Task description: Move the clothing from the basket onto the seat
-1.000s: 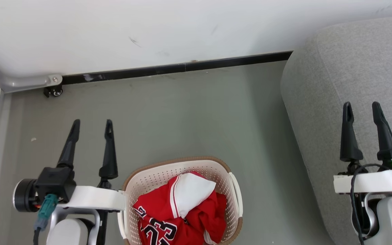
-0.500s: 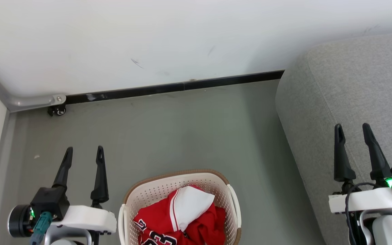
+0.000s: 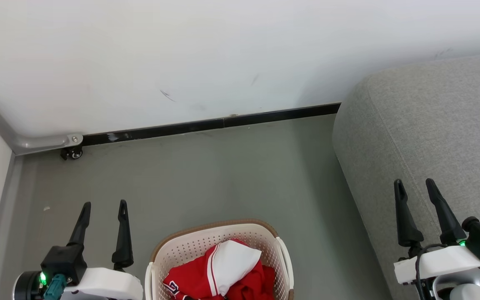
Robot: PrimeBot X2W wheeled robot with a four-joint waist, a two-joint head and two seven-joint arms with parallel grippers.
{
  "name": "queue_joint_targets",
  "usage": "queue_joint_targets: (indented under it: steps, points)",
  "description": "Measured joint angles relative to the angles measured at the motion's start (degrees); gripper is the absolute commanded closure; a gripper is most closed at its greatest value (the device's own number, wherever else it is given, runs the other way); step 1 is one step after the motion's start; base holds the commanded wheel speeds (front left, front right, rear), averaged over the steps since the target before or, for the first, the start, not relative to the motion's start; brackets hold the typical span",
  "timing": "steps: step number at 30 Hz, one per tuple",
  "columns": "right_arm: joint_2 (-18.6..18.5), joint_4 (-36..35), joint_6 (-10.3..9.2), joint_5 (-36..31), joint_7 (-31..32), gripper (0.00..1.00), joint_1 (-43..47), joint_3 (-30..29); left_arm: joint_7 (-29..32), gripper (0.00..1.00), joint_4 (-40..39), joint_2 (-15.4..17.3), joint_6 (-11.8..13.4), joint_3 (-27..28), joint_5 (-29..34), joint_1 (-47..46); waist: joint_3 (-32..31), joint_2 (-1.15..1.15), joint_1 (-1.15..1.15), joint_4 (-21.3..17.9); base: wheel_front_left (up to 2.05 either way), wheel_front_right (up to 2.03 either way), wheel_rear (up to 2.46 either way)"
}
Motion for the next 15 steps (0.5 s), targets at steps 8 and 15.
queue_joint_targets:
  steps: [8, 15]
  points:
    - [0.0, -0.4, 0.0, 0.0, 2.2, 0.0, 1.2, 0.2, 0.0, 0.0, 0.1, -0.5, 0.0, -0.4, 0.0, 0.9, -0.6, 0.0, 0.0, -0.2, 0.0, 0.0, 0.0]
    - [0.0, -1.2, 0.0, 0.0, 2.8, 0.0, 1.2, 0.2, 0.0, 0.0, -0.1, -0.6, 0.0, -0.4, 0.0, 1.0, -0.5, 0.0, 0.0, 0.0, 0.0, 0.0, 0.0]
